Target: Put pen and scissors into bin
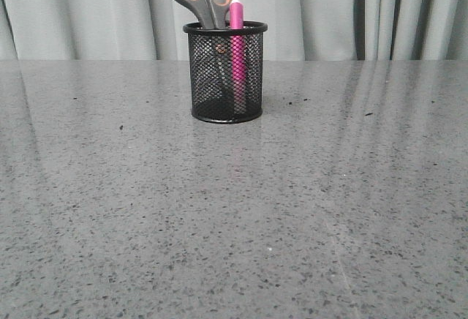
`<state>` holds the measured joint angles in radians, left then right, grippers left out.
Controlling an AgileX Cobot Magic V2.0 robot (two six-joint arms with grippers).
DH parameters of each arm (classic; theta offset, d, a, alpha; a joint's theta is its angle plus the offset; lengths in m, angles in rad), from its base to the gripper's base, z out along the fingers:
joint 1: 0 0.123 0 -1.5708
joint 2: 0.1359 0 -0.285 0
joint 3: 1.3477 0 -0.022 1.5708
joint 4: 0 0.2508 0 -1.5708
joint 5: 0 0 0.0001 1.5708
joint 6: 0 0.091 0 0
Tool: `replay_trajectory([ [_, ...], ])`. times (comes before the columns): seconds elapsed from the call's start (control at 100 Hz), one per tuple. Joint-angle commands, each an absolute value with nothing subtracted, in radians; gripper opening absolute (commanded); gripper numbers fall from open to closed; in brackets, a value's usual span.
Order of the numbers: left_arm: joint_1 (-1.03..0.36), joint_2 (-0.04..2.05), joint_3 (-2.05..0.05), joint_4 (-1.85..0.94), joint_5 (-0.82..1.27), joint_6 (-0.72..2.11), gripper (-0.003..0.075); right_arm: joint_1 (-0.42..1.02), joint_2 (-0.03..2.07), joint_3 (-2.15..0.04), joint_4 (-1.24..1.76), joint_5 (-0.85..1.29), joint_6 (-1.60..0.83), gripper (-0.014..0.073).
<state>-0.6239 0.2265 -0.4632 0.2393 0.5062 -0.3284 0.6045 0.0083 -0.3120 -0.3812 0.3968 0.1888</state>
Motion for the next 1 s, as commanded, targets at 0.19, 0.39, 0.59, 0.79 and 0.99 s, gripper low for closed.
replay_trajectory([
  [0.19, -0.624, 0.238, -0.488, 0.166, 0.426, -0.335, -0.002, 0.599, 0.021, -0.32, -0.414, 0.374, 0.183, -0.0065],
  [0.39, -0.624, 0.238, -0.488, 0.166, 0.426, -0.335, -0.002, 0.599, 0.021, -0.32, -0.414, 0.339, 0.183, -0.0065],
  [0.59, -0.624, 0.238, -0.488, 0.166, 0.426, -0.335, -0.002, 0.599, 0.021, -0.32, -0.414, 0.343, 0.183, -0.0065],
  [0.79, -0.624, 0.238, -0.488, 0.166, 0.426, -0.335, -0.002, 0.599, 0.021, -0.32, -0.414, 0.343, 0.183, -0.0065],
  [0.99, -0.62, 0.233, -0.42, 0.166, 0.378, -0.335, -0.002, 0.599, 0.021, -0.32, -0.414, 0.343, 0.183, -0.0065],
])
